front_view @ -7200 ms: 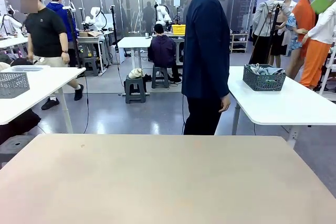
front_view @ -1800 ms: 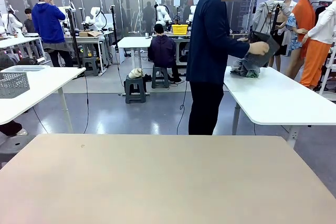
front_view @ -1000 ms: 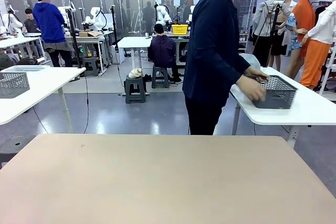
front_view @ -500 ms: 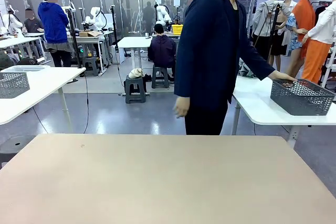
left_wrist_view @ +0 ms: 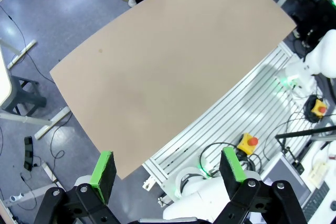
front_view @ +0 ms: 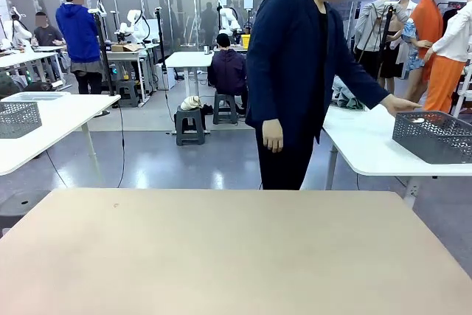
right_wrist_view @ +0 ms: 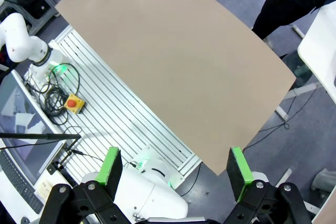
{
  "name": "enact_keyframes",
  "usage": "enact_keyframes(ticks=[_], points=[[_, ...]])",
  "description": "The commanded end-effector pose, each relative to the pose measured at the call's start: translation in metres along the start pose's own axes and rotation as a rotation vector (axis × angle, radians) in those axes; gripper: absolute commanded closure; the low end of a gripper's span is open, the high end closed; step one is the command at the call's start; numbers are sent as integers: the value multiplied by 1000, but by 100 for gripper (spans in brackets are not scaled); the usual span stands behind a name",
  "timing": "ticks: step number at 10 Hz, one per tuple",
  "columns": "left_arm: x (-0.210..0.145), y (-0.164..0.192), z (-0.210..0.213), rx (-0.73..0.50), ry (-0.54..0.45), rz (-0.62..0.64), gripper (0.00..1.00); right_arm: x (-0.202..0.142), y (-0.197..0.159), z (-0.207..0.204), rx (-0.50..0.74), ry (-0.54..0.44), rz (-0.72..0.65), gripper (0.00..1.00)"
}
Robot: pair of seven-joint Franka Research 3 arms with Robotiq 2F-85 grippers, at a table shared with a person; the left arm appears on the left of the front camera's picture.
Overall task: Fold the towels and place them in the basket.
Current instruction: When a person lays out a Towel with hook on the table, fold it in half twice.
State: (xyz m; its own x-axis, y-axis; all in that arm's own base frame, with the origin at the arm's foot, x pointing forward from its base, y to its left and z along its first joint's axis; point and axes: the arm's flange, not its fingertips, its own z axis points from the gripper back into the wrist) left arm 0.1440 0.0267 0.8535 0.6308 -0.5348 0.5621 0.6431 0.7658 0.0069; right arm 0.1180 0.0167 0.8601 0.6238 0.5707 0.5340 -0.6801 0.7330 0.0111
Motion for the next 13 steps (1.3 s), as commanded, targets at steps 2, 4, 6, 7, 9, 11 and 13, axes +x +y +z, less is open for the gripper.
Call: enact_keyframes(ticks=[2, 4, 6, 7, 9, 11, 13], points=[[1, -1, 0, -4, -7, -10, 0, -4, 5, 3, 8, -15, 20, 0], [1, -1, 0, -4, -7, -10, 0, -4, 5, 3, 8, -15, 20, 0], [1, -1, 0, -4, -7, -10, 0, -4, 5, 3, 8, -15, 20, 0], [1, -1, 0, -4, -7, -10, 0, -4, 5, 3, 8, -15, 20, 0], [1, -1, 0, -4, -7, -10, 0, -4, 5, 3, 8, -15, 20, 0], [1, -1, 0, -4, -7, -10, 0, -4, 5, 3, 8, -15, 20, 0], [1, -1, 0, -4, -7, -10, 0, -4, 5, 3, 8, -15, 20, 0]])
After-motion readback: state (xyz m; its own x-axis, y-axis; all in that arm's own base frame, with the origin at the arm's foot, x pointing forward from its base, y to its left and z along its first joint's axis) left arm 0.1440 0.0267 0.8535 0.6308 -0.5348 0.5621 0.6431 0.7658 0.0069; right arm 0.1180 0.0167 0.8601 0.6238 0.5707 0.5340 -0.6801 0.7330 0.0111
